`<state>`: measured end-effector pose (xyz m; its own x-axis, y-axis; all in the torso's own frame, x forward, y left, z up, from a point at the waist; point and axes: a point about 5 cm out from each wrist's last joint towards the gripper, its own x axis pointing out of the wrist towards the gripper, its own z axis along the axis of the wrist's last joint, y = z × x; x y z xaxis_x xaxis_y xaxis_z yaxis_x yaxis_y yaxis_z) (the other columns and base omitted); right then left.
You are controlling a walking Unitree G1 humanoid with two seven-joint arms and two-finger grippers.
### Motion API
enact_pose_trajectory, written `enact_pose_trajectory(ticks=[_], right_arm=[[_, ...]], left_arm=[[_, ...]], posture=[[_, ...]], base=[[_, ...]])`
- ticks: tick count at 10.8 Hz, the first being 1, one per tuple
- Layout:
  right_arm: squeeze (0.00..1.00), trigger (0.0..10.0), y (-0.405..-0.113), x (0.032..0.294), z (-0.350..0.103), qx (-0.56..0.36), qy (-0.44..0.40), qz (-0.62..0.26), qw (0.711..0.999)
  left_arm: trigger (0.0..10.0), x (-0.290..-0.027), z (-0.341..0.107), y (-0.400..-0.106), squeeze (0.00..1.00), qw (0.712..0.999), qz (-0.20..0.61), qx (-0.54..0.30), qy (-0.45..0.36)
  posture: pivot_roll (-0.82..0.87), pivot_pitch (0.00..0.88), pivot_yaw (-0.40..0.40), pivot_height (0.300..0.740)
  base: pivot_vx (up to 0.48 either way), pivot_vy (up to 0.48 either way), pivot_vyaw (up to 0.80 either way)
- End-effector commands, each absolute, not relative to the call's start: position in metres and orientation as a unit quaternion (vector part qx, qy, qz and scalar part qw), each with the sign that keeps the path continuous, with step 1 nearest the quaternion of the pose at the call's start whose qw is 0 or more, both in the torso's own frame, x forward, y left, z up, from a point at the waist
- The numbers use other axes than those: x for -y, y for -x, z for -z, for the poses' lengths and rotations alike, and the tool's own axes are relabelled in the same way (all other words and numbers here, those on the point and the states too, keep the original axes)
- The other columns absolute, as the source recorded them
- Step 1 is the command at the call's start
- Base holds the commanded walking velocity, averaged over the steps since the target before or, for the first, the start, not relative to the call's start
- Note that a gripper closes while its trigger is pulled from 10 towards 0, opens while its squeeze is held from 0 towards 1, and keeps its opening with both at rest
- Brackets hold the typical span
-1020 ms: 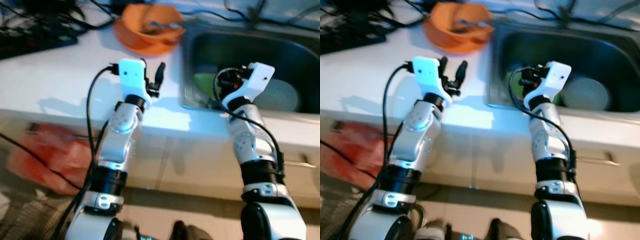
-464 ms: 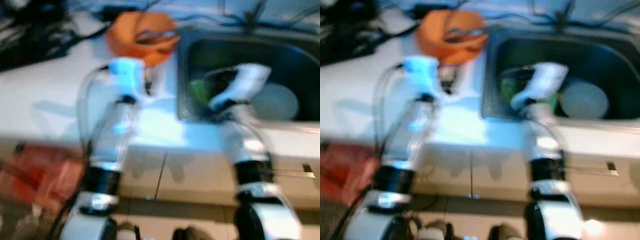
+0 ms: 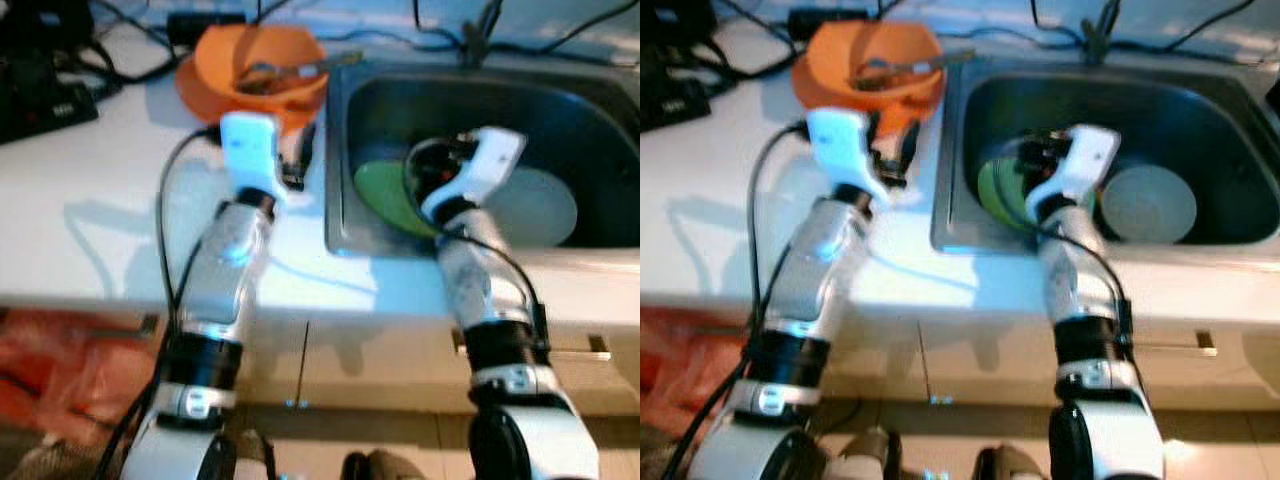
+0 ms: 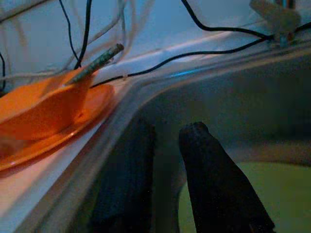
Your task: Kitchen organization
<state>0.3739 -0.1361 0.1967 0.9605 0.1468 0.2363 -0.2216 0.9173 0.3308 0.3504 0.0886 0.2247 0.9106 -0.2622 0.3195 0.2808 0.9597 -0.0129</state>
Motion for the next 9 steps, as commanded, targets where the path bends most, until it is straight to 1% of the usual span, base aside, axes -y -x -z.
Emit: enact_pose_trajectory(ticks=[1, 2, 4, 5, 6, 7, 9], right_arm=[[0.00, 10.0, -0.373, 0.144, -0.199, 0.112, -0.180, -0.085, 0.974], [0.00, 10.0, -0.376, 0.148, -0.208, 0.116, -0.171, -0.080, 0.975], [0.00, 10.0, -0.387, 0.157, -0.216, 0.076, -0.112, -0.045, 0.990], [0.00, 10.0, -0.396, 0.168, -0.218, 0.036, -0.122, -0.015, 0.992], [0.00, 10.0, -0.402, 0.173, -0.219, 0.013, -0.123, -0.006, 0.992], [0.00, 10.0, -0.403, 0.172, -0.220, 0.009, -0.111, -0.010, 0.994], [0.00, 10.0, -0.407, 0.163, -0.225, 0.003, -0.127, -0.020, 0.992]], left_arm=[[10.0, -0.083, -0.226, -0.349, 0.00, 0.975, 0.149, 0.160, 0.027], [10.0, -0.085, -0.241, -0.350, 0.00, 0.974, 0.146, 0.176, 0.013], [10.0, -0.094, -0.264, -0.355, 0.00, 0.972, 0.137, 0.190, 0.003], [10.0, -0.101, -0.266, -0.363, 0.00, 0.976, 0.124, 0.178, -0.002], [10.0, -0.109, -0.264, -0.373, 0.00, 0.982, 0.107, 0.158, -0.009], [10.0, -0.112, -0.265, -0.376, 0.00, 0.983, 0.103, 0.154, -0.010], [10.0, -0.118, -0.276, -0.385, 0.00, 0.983, 0.093, 0.153, -0.025]], posture=[[0.04, 0.175, -0.034, 0.740], [0.05, 0.175, -0.032, 0.740], [0.05, 0.174, -0.029, 0.740], [0.05, 0.171, -0.029, 0.740], [0.05, 0.166, -0.028, 0.740], [0.05, 0.164, -0.028, 0.740], [0.05, 0.163, -0.022, 0.740]], base=[[0.000, 0.000, 0.00], [0.000, 0.000, 0.00], [0.000, 0.000, 0.00], [0.000, 0.000, 0.00], [0.000, 0.000, 0.00], [0.000, 0.000, 0.00], [0.000, 0.000, 0.00]])
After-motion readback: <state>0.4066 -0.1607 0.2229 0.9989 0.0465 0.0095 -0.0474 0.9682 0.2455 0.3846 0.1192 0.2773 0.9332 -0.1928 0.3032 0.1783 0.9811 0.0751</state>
